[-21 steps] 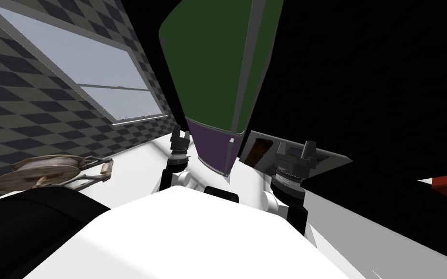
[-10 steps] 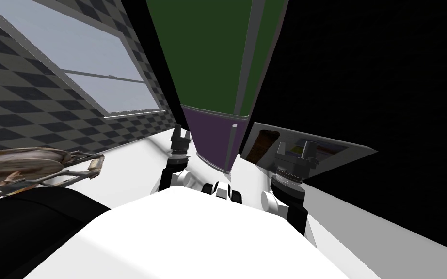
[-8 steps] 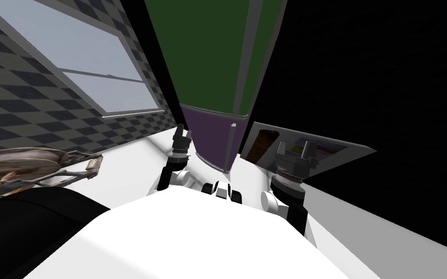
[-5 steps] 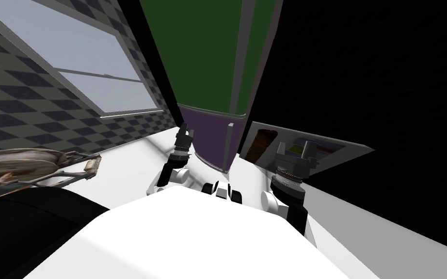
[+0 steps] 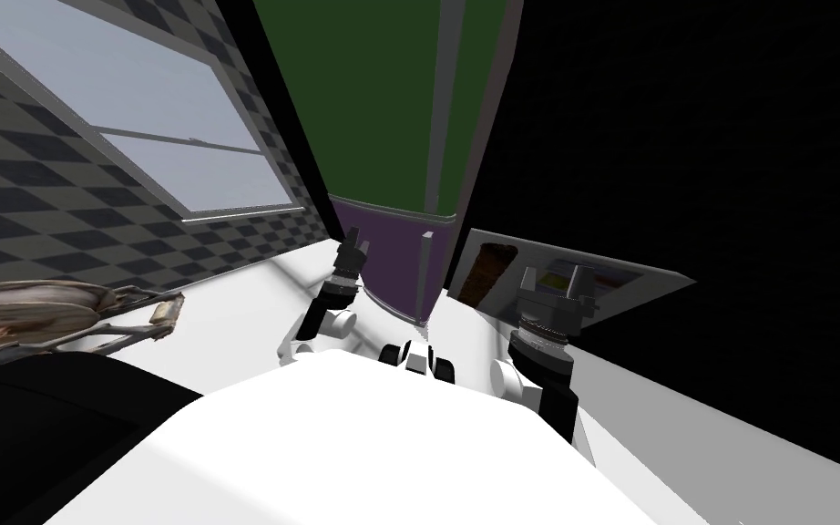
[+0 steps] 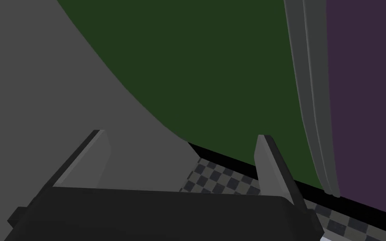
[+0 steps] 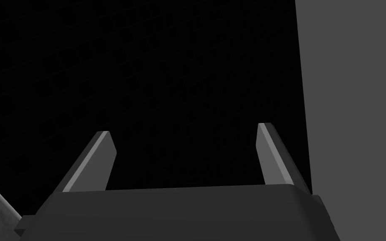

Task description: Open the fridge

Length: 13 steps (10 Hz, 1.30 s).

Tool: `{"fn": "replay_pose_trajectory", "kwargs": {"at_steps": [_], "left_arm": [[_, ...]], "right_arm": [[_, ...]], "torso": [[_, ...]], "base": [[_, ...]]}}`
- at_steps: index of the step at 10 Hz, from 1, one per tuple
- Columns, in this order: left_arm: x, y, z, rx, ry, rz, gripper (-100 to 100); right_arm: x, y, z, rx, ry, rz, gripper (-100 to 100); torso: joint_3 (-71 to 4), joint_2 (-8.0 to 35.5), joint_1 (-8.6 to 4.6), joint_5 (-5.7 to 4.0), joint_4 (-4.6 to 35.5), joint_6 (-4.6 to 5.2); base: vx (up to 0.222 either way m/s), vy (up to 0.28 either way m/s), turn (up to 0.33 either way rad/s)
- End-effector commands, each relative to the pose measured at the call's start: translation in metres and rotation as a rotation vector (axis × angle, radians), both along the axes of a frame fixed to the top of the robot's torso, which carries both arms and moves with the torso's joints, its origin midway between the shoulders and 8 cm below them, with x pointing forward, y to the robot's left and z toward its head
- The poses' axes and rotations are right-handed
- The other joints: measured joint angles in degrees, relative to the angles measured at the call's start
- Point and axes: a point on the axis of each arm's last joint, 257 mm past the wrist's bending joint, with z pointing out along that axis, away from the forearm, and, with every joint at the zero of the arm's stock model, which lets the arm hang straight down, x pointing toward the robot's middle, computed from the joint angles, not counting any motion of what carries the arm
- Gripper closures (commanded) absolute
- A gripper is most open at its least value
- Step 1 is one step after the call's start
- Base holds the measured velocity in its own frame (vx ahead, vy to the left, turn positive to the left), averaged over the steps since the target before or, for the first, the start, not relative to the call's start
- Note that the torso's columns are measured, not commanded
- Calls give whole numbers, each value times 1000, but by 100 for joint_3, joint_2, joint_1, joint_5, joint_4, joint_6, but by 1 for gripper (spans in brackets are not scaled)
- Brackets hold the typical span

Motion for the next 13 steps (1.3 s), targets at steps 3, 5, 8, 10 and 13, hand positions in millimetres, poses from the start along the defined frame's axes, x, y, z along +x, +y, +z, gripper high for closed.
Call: {"fn": "replay_pose_trajectory", "kwargs": {"at_steps": [3, 5, 8, 10, 13], "left_arm": [[19, -11, 10, 17, 37, -34, -100], [27, -15, 14, 23, 54, -46, -100], [39, -19, 12, 28, 101, -54, -100], [46, -24, 17, 35, 119, -65, -100], [56, -34, 33, 51, 128, -86, -100]], "right_arm": [[0, 0, 0, 0, 0, 0, 0], [0, 0, 0, 0, 0, 0, 0], [0, 0, 0, 0, 0, 0, 0], [0, 0, 0, 0, 0, 0, 0], [0, 0, 0, 0, 0, 0, 0]], "torso": [[-1, -2, 8, 2, -1, -1], [1, 2, 5, 1, 0, -1], [1, 3, -1, 0, 1, 0], [2, 3, 5, 1, 1, 0], [-1, -1, 7, 1, -1, -2]], "base": [[22, -68, -15], [27, -67, -15], [24, -75, -14], [20, -72, -15], [28, -82, -16]]}}
